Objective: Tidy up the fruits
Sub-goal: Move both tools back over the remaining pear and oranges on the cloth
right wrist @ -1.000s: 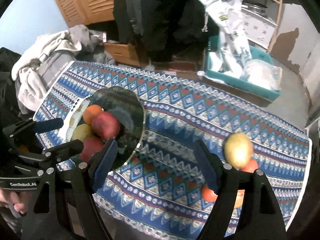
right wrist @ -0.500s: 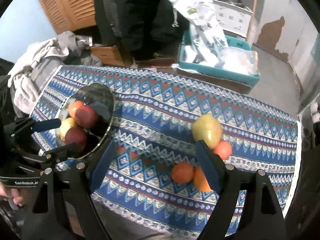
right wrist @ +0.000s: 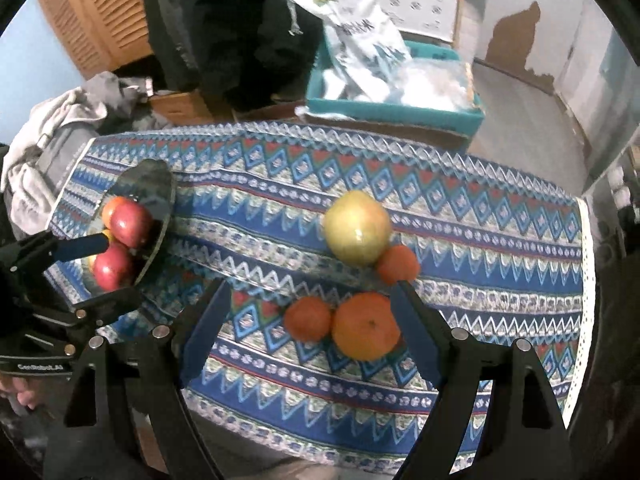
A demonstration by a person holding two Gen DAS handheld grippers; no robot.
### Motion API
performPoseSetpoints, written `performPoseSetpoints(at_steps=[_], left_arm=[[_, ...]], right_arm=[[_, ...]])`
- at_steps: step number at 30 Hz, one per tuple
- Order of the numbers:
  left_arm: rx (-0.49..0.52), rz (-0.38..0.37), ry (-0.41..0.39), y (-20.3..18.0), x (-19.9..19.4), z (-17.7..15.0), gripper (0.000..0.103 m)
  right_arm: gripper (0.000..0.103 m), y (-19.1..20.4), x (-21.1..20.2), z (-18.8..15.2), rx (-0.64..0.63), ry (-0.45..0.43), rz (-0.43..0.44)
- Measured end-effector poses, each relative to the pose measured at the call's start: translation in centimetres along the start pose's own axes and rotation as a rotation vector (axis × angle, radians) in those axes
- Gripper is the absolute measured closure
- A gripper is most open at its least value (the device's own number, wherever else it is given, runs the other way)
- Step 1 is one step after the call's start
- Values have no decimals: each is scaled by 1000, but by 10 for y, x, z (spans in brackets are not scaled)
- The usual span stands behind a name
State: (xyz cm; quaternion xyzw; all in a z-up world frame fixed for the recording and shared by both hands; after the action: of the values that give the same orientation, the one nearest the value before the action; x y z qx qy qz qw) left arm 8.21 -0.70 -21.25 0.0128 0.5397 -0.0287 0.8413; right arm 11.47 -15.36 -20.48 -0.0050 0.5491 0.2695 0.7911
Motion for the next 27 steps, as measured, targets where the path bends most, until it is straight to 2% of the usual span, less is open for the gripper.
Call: performPoseSetpoints(at_steps=[12,27], left_arm=[[66,6,54,-29,36,3,23],[88,23,120,-40,82,-3,23]], right_arm=[[21,-45,26,-30,63,75,-20],[21,-67,83,-63,71,205,11]])
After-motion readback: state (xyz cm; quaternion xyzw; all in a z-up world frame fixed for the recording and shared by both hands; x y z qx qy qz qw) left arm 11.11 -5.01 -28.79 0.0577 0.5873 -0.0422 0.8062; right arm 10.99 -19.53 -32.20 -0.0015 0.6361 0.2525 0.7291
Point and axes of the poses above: each gripper's, at about its wrist camera, not at the fingertips, and x roughly the way its jaws point, y to its left, z to its top, the point moved 9 cm from there along x, roughly the way its jaws point, and after that the axes turned 7 degrees about z, right-handed, at the moved point
